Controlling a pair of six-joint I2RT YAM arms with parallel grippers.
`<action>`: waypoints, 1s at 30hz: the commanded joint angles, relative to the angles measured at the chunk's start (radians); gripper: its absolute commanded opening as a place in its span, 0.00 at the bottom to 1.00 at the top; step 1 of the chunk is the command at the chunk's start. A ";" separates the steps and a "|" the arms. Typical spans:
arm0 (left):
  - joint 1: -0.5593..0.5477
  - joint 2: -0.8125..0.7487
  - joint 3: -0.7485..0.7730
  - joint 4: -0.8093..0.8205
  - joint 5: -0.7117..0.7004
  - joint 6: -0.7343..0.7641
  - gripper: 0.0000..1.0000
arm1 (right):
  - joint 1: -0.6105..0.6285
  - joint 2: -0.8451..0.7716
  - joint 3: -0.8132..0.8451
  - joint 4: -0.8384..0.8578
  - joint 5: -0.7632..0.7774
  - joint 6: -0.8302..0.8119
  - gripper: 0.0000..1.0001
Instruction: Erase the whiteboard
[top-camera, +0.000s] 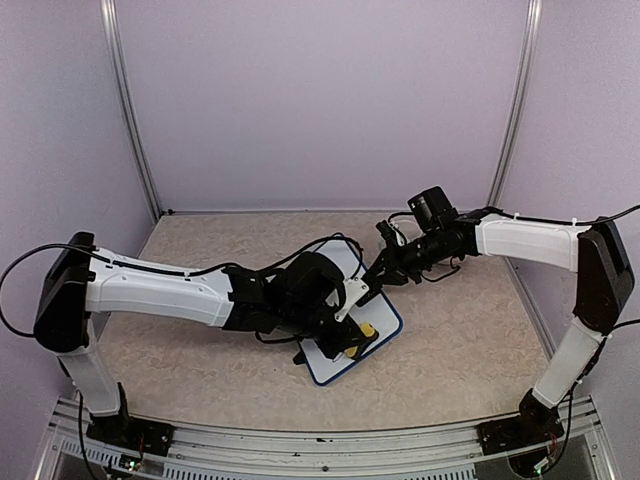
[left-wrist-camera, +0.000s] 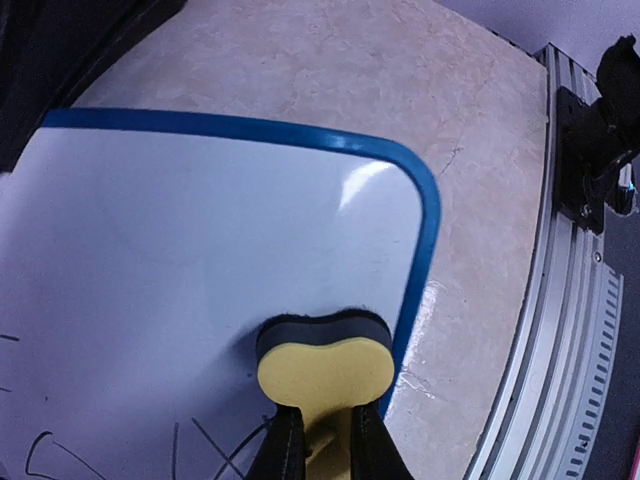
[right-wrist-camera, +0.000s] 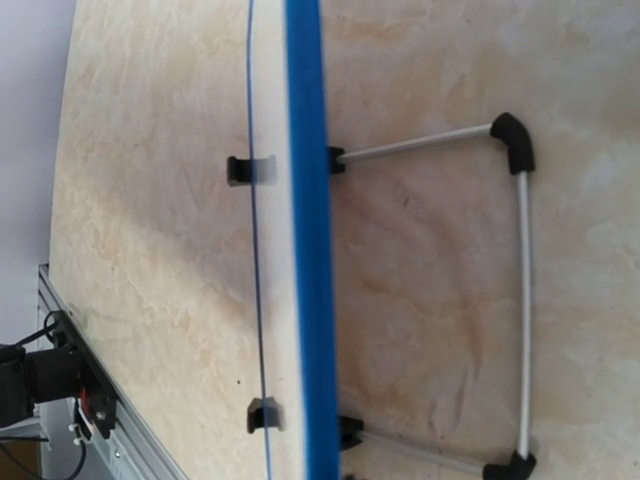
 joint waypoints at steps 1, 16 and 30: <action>0.107 0.002 -0.119 0.004 -0.059 -0.093 0.00 | 0.031 0.003 -0.010 -0.037 -0.025 0.021 0.00; -0.030 -0.059 -0.183 0.096 0.047 -0.005 0.00 | 0.031 0.008 -0.009 -0.040 -0.029 0.019 0.00; 0.177 -0.111 -0.388 0.145 -0.089 -0.065 0.00 | 0.031 0.015 -0.003 -0.056 -0.036 -0.001 0.00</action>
